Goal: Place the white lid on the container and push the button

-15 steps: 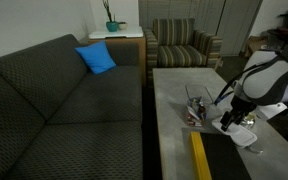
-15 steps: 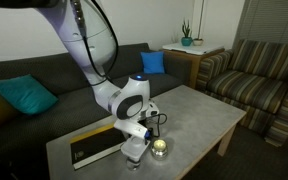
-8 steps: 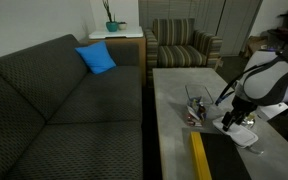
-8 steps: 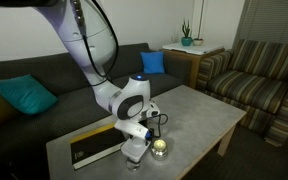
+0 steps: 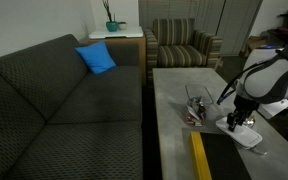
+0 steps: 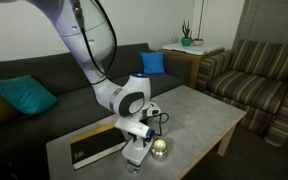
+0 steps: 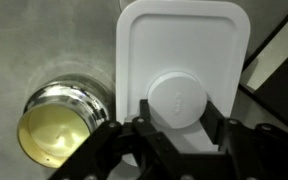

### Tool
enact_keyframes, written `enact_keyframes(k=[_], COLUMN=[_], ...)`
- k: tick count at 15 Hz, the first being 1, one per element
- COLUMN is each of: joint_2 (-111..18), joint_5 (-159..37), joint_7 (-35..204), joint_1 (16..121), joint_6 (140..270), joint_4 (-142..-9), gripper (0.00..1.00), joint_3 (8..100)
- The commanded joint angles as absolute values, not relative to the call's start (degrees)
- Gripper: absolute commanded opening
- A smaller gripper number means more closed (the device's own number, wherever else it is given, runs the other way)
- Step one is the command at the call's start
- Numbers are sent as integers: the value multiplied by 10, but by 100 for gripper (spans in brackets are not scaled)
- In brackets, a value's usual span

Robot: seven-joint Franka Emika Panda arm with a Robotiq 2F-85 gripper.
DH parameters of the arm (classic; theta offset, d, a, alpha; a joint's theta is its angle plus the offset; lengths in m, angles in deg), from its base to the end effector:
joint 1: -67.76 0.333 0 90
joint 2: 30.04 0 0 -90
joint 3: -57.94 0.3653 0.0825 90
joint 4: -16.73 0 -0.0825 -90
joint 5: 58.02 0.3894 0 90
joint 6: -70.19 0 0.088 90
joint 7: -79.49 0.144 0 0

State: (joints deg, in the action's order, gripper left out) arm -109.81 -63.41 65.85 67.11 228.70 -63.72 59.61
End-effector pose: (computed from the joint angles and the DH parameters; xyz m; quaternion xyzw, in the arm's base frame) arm 0.6672 0.0130 -0.1681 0.9871 0.1595 -0.0144 0.0005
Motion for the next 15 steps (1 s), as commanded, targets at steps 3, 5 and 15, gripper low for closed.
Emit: enact_keyframes(k=[3,5,15], joint_2=[-1060,-1048,-933], joint_5=[-625,-622,-628], joint_7=[700,735,837], joint_1=[683,688,741], joint_6=[2284,2301,2307], joint_4=[-683,-694,-759], gripper=[29,29,29], joint_3=[582,576,521])
